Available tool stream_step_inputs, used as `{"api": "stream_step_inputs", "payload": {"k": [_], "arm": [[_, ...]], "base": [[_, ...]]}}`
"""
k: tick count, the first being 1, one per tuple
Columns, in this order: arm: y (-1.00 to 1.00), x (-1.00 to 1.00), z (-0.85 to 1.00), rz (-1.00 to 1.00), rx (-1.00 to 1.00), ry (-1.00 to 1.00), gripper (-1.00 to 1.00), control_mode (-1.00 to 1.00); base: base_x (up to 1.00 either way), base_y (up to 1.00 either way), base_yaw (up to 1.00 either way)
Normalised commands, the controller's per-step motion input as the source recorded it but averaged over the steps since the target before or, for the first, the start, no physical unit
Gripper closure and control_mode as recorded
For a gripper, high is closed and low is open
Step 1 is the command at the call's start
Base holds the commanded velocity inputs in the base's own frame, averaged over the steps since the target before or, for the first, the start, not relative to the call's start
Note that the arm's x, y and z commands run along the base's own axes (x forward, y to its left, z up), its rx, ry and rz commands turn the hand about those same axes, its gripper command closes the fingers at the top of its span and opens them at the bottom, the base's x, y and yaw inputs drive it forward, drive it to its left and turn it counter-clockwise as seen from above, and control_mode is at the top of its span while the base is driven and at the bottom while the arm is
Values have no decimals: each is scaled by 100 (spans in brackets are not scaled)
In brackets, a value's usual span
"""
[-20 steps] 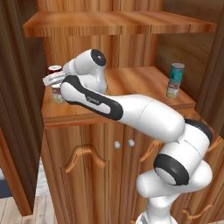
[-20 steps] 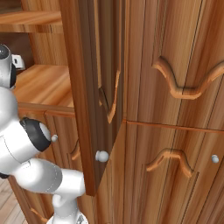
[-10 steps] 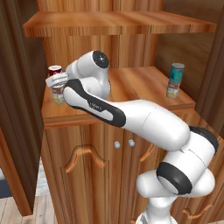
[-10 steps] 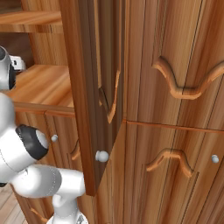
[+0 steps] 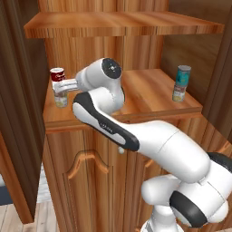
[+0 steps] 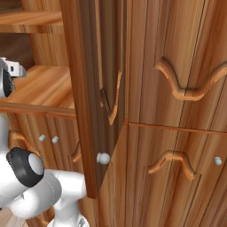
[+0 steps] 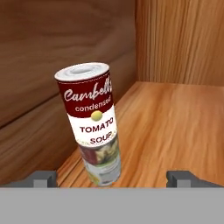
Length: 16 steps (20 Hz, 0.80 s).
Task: Stack two cans on top of the other two cans in the cabinet.
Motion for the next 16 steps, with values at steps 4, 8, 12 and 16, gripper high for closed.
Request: {"api": "stream_step_inputs", "payload": {"k": [4, 8, 12, 16], "arm": [[-48, -57, 11, -9, 6, 1, -100, -100], [-52, -56, 3, -5, 5, 2, -100, -100], [-51, -63, 0, -3, 3, 4, -100, -100], [-54, -69, 0, -5, 2, 7, -100, -100]], "base": [[0, 0, 0], [0, 0, 0], [0, 0, 0], [0, 0, 0]]}}
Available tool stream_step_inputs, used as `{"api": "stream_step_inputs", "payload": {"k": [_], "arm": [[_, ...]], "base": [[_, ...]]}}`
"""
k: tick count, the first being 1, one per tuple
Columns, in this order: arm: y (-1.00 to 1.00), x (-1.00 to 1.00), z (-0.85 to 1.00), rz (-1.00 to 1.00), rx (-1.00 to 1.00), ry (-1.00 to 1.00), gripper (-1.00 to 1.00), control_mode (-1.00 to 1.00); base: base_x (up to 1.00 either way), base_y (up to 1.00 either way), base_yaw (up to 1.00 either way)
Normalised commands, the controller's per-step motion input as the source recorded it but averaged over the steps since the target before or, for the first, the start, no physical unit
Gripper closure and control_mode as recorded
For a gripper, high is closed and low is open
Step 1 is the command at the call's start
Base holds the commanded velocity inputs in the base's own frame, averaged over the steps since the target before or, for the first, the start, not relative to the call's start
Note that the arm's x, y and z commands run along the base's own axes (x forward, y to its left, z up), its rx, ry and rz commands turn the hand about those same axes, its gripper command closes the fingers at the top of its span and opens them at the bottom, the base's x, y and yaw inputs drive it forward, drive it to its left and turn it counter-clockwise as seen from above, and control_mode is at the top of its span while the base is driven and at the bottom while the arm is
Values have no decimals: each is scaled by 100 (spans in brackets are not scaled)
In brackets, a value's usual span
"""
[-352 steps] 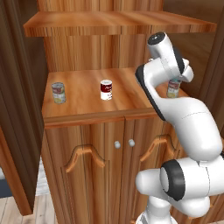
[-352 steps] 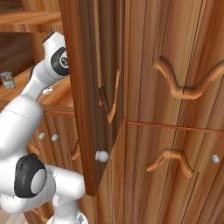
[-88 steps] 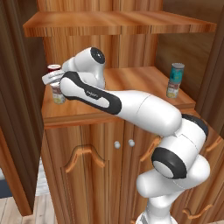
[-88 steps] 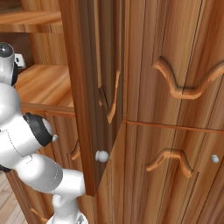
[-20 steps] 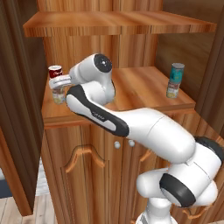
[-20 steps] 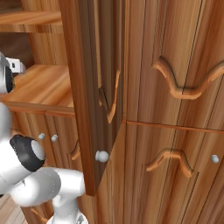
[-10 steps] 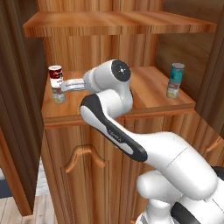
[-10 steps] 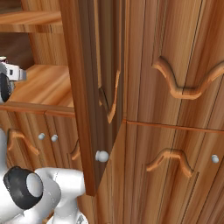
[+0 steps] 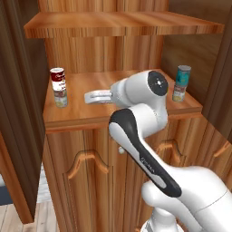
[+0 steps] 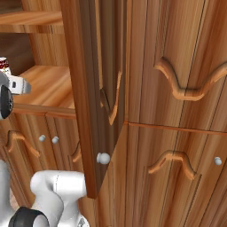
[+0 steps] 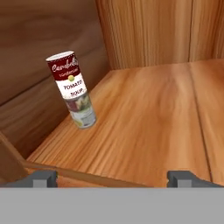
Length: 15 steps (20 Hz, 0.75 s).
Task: Stack two cans on top of the other two cans in the cabinet.
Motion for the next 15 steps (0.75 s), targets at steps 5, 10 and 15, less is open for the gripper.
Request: {"api": "stream_step_inputs", "payload": {"k": [5, 10, 15], "arm": [[-48, -63, 0, -17, 1, 13, -100, -100], [-42, -60, 0, -24, 0, 6, -100, -100], [-49, -61, -4, -22, 3, 0, -100, -100]], "base": [[0, 0, 0], [0, 0, 0], [0, 0, 0]]}}
